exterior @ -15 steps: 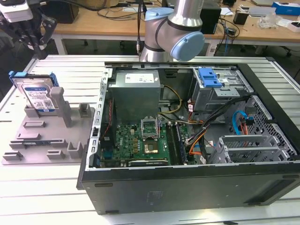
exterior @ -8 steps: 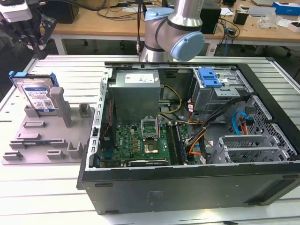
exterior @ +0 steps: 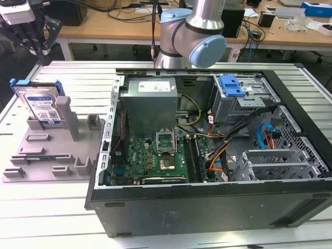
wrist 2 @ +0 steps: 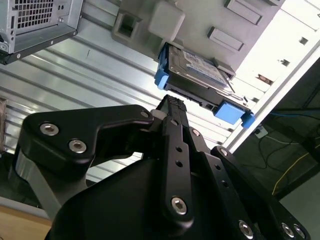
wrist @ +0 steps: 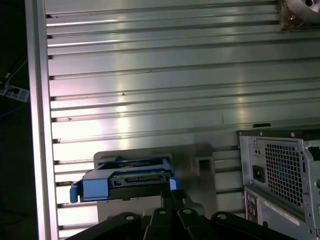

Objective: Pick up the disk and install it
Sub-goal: 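Pick up the disk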

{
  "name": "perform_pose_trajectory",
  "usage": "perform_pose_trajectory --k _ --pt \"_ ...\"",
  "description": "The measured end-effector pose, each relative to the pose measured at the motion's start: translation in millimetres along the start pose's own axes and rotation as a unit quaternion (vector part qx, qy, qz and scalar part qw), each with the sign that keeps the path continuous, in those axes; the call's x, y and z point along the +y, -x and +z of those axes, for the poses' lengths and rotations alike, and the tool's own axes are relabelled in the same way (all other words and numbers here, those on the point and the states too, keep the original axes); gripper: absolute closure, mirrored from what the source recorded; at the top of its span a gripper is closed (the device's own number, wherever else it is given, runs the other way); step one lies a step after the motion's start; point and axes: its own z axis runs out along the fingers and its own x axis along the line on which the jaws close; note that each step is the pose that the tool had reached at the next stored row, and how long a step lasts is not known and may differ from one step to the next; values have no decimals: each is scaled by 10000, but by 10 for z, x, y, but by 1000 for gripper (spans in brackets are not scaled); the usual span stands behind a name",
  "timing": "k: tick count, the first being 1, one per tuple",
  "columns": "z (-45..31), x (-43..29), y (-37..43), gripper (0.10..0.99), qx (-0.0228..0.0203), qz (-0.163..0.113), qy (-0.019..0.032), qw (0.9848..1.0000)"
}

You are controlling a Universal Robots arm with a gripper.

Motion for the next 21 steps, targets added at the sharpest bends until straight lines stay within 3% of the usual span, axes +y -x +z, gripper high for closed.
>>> perform_pose_trajectory --k 14,18,21 --pt "0 -2 -22 980 0 -15 -1 10000" --pt "4 -2 -22 980 21 -411 9 9992" --pt "8 -2 -23 980 75 -938 20 9956"
